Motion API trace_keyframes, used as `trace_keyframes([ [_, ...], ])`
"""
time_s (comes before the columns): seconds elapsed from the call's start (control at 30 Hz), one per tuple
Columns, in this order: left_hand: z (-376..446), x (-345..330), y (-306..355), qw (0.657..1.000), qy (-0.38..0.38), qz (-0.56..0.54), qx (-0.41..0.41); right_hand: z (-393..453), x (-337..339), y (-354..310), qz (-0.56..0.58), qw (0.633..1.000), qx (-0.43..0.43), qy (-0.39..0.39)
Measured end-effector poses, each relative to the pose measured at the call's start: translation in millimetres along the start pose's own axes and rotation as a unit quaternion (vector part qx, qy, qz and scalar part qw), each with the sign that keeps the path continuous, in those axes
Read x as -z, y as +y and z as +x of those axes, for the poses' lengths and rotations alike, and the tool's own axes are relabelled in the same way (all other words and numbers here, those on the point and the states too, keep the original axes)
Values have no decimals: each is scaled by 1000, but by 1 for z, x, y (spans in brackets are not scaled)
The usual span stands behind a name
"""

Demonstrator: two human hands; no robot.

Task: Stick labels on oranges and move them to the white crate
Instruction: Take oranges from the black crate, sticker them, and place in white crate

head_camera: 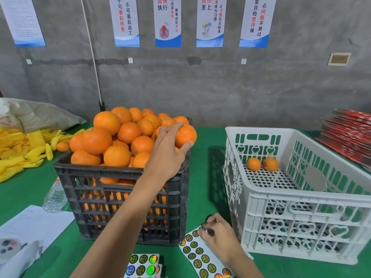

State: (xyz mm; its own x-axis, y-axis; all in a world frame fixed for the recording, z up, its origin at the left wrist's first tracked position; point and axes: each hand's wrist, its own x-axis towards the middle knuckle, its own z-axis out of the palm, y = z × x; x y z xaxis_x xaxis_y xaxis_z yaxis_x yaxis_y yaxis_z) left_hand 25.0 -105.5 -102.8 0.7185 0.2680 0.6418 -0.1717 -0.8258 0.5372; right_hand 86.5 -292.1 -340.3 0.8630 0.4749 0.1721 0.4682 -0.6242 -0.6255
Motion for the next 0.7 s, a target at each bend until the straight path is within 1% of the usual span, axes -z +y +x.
trace_keyframes([
  [0.17,0,0,0,1000,2,-1,-3,0,2,-3,-41,999,15,2],
  [0.23,0,0,-1,1000,2,0,-4,-2,1,-2,-15,1000,2,-3],
  [0.4,1,-2,-2,1000,6,-1,-1,-5,-5,-5,56,998,-34,26],
  [0.53,1,-2,-2,1000,7,-2,-3,-1,-3,-11,106,991,-77,9],
  [0.63,1,-2,-3,1000,9,-3,-5,-3,0,-12,111,990,-85,15],
  [0.7,1,-2,-4,1000,11,-3,-5,-5,1,-8,86,994,-60,15],
])
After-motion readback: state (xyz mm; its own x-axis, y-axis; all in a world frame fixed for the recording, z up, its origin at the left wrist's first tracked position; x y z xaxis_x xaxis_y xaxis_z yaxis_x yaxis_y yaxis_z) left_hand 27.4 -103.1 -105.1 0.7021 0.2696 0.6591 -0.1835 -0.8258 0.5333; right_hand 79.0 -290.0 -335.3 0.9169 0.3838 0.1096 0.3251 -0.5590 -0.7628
